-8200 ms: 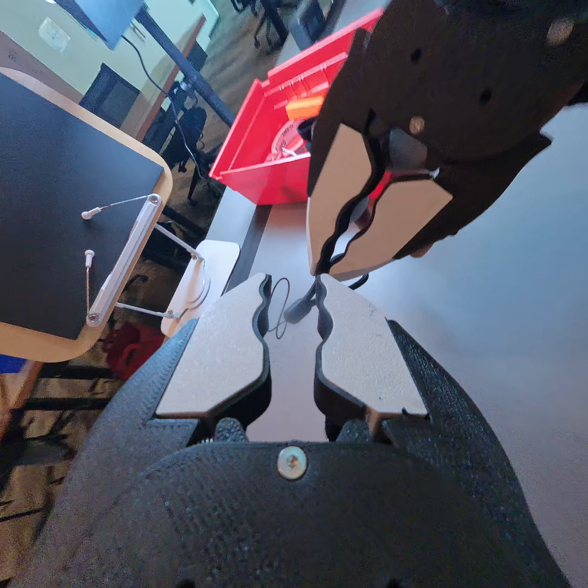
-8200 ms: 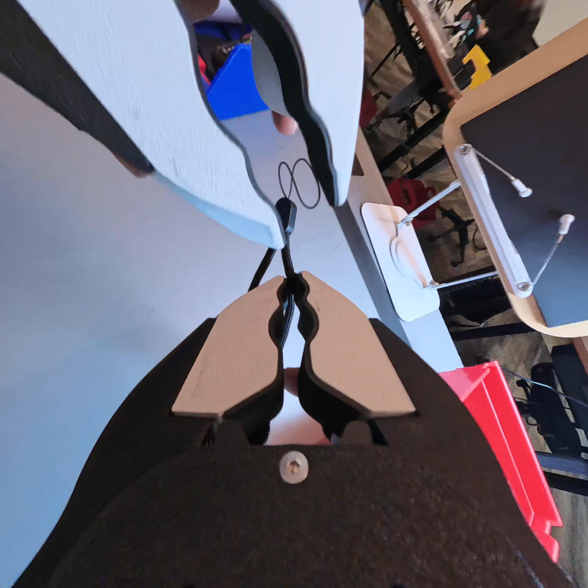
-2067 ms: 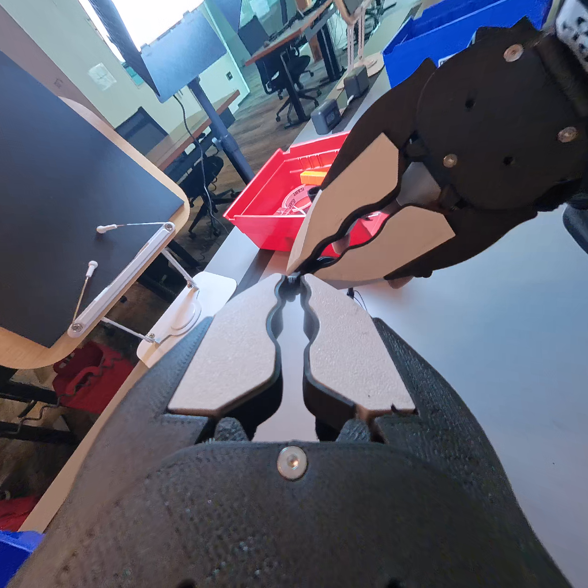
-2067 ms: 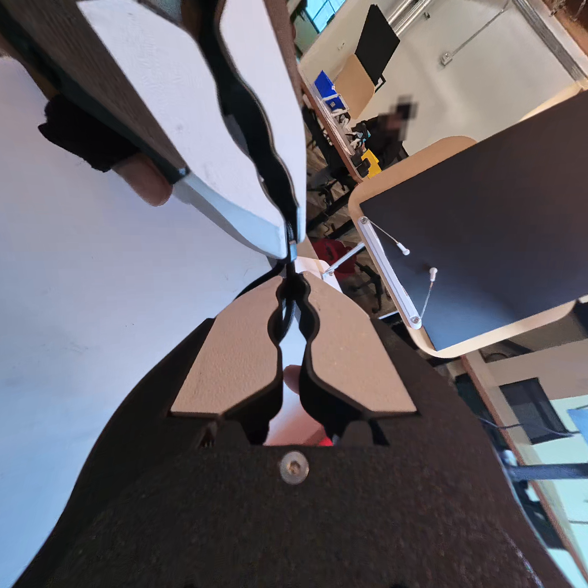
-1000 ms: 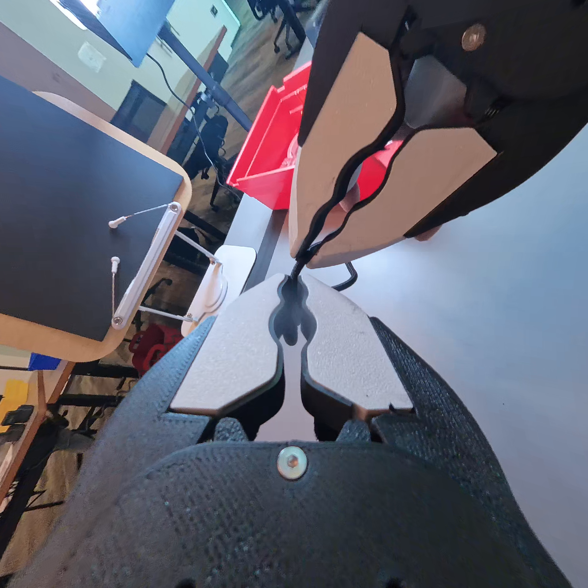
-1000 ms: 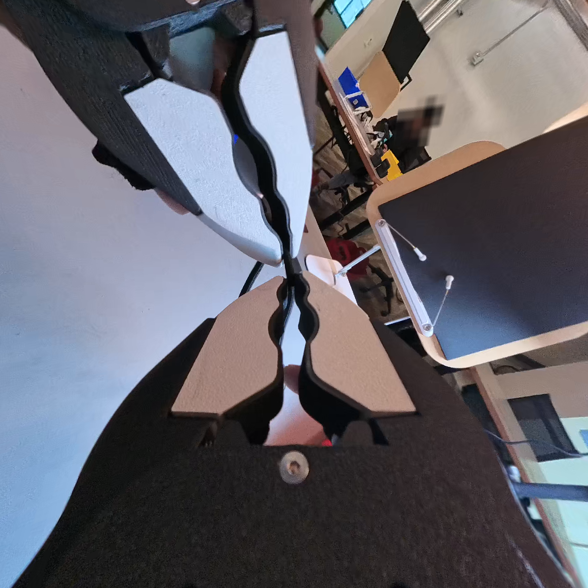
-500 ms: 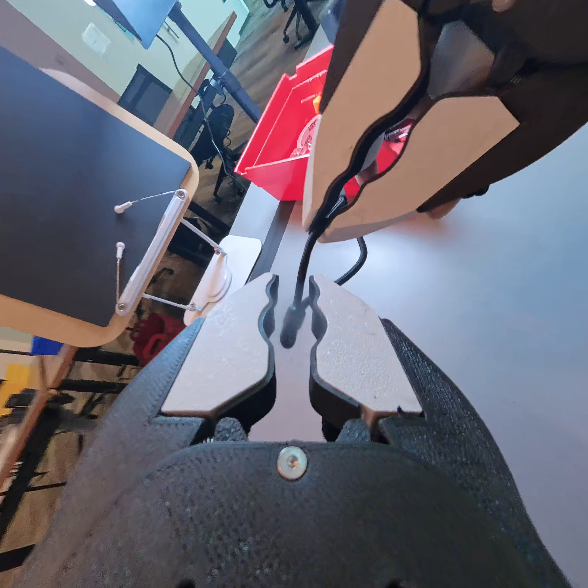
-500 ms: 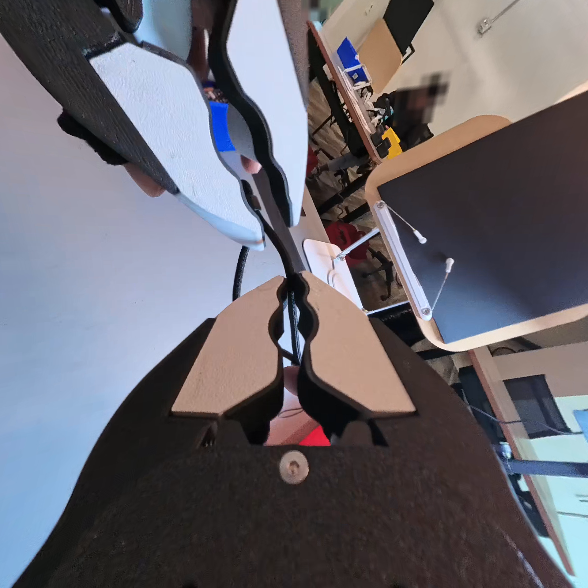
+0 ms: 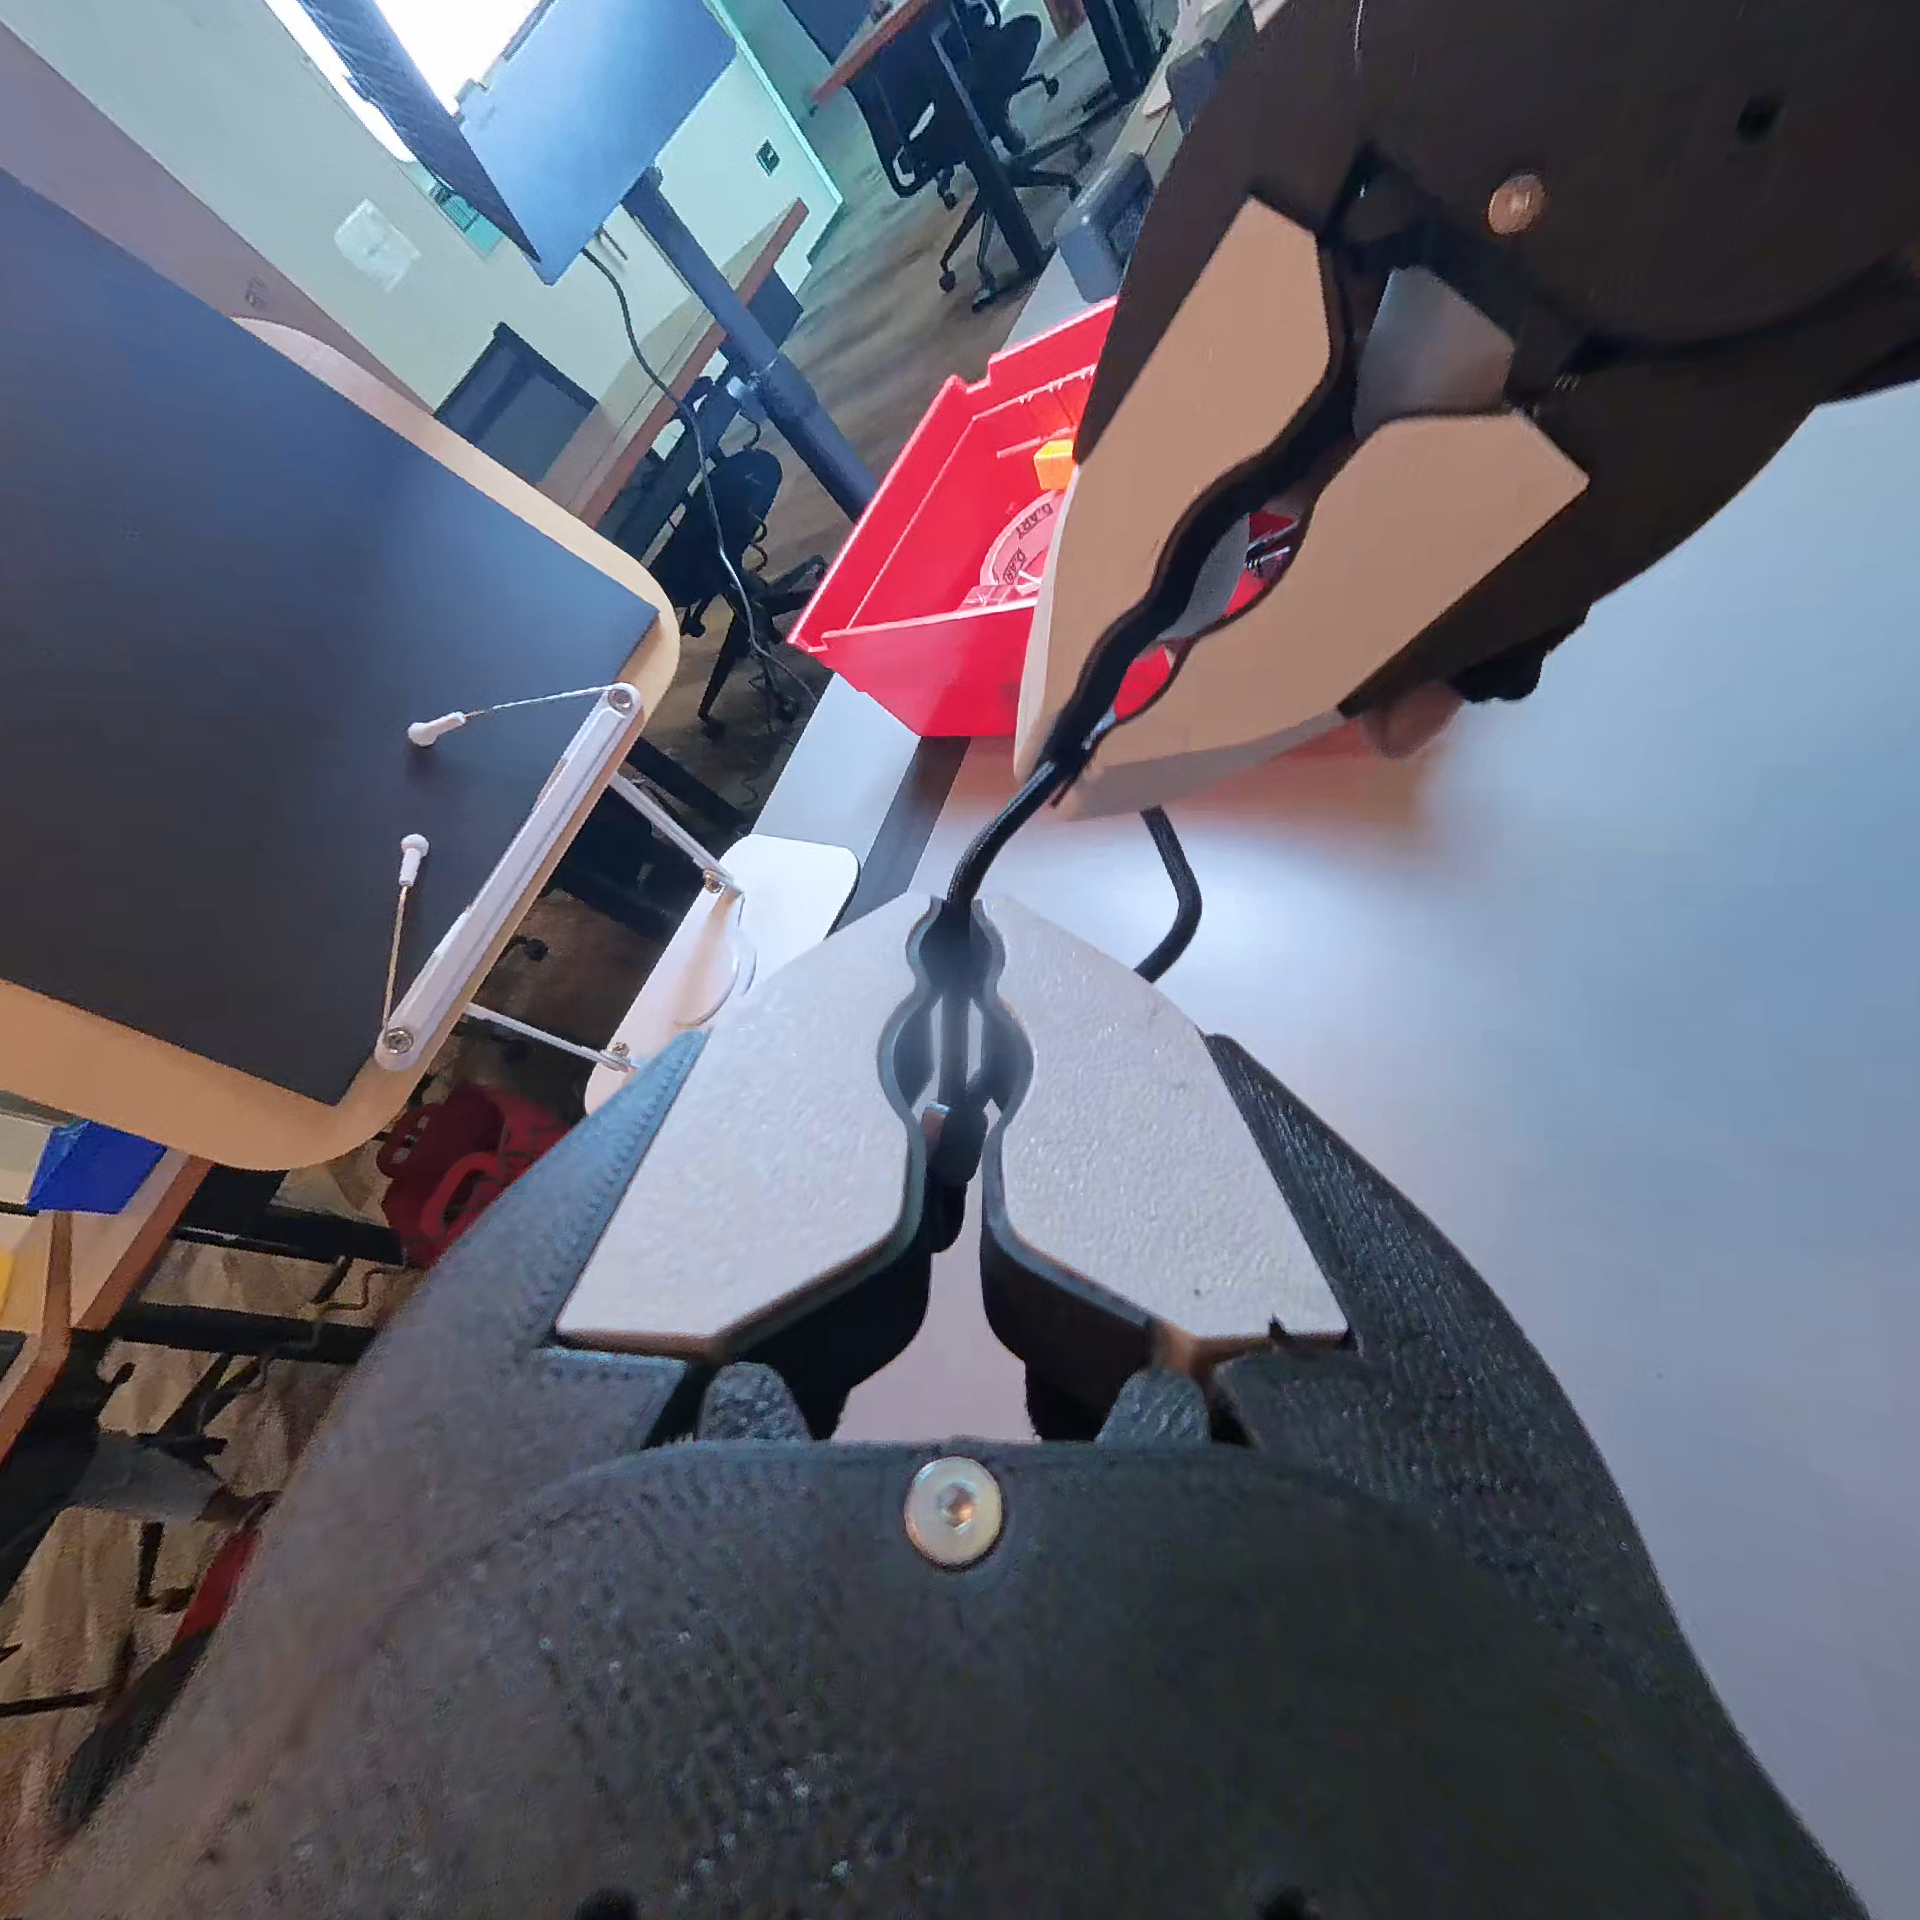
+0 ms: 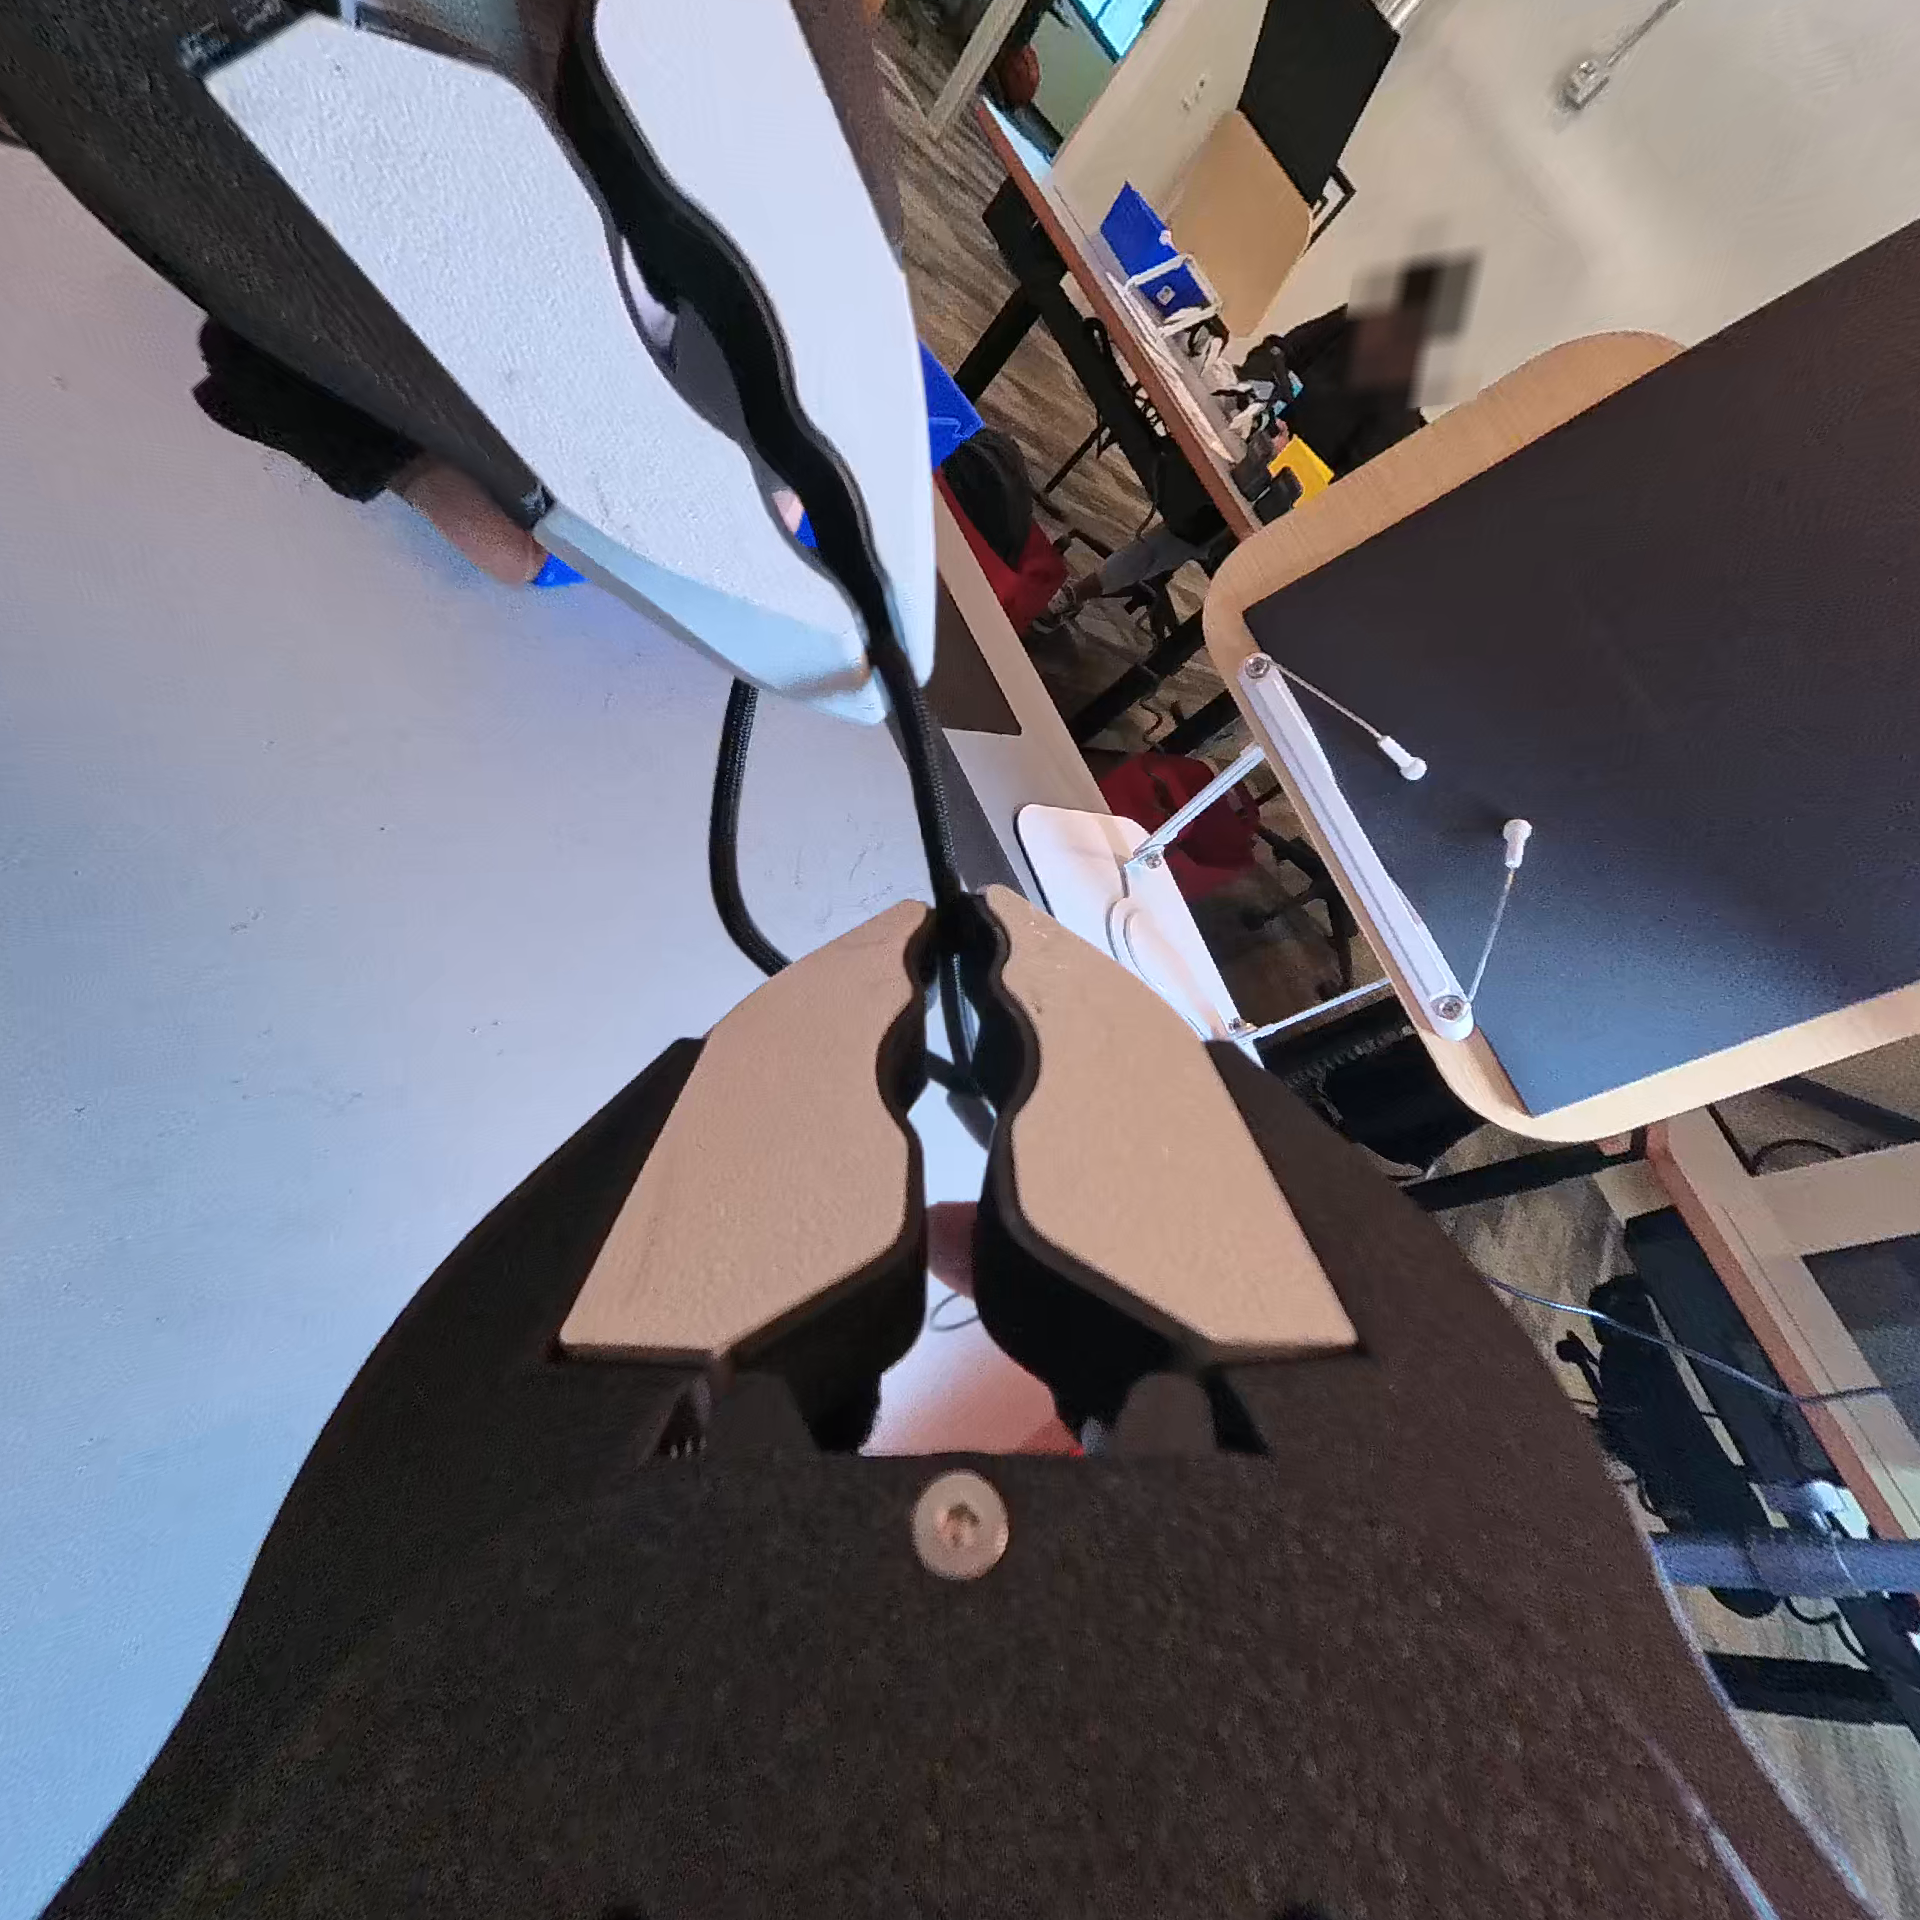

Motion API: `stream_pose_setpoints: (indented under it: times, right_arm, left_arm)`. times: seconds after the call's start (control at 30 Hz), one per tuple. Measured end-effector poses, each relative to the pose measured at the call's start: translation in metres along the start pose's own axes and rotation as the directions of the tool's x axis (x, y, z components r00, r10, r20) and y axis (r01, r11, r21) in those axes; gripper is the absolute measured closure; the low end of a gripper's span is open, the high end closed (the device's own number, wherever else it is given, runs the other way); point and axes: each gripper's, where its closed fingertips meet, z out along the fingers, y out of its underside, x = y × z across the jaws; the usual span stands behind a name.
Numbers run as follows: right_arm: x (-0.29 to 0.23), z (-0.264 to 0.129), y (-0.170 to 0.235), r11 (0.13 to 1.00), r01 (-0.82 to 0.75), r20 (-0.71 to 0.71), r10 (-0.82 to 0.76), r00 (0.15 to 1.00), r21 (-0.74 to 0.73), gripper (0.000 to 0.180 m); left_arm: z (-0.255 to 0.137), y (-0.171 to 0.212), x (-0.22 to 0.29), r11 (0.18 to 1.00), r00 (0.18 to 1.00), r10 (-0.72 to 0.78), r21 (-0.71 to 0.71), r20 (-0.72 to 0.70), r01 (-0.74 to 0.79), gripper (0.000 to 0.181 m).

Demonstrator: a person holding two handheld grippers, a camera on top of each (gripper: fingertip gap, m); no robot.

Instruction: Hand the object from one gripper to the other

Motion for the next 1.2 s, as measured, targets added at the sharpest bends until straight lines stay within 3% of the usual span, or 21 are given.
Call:
stream_pose_setpoints:
  times: [0.2, 0.3, 0.37, 0.57, 0.97, 1.1, 1.2]
  right_arm:
    - [-0.013, 0.005, 0.006, 0.991, 0.116, 0.016, -0.115, 0.993, -0.072, 0.176]
    - [-0.022, 0.006, 0.002, 0.989, 0.136, 0.046, -0.134, 0.990, -0.059, 0.176]
    - [-0.023, 0.005, -0.002, 0.991, 0.129, 0.050, -0.127, 0.991, -0.041, 0.176]
    - [-0.006, -0.002, -0.010, 0.999, 0.033, 0.015, -0.033, 0.999, 0.023, 0.172]
    - [0.003, -0.005, -0.010, 0.998, 0.067, -0.044, -0.066, 0.997, 0.018, 0.179]
    - [0.004, -0.005, -0.011, 0.999, 0.039, -0.043, -0.038, 0.998, 0.028, 0.163]
    - [0.001, -0.003, -0.006, 0.997, 0.072, -0.035, -0.071, 0.997, 0.004, 0.175]
  left_arm:
    - [0.008, 0.008, 0.012, 0.992, 0.994, 0.104, -0.064, -0.015, -0.104, 0.162]
    - [0.010, 0.008, 0.019, 0.976, 0.980, 0.200, -0.082, -0.011, -0.200, 0.162]
    - [0.012, 0.010, 0.022, 0.969, 0.973, 0.231, -0.090, -0.011, -0.231, 0.175]
    - [0.008, 0.003, 0.008, 0.986, 0.986, 0.159, -0.048, 0.050, -0.157, 0.177]
    - [-0.001, -0.002, 0.001, 0.998, 0.998, 0.058, 0.013, 0.019, -0.058, 0.177]
    - [-0.002, -0.004, 0.003, 0.997, 0.998, 0.069, 0.023, 0.012, -0.070, 0.177]
    - [-0.003, -0.009, 0.005, 0.996, 0.997, 0.072, 0.046, 0.005, -0.072, 0.177]
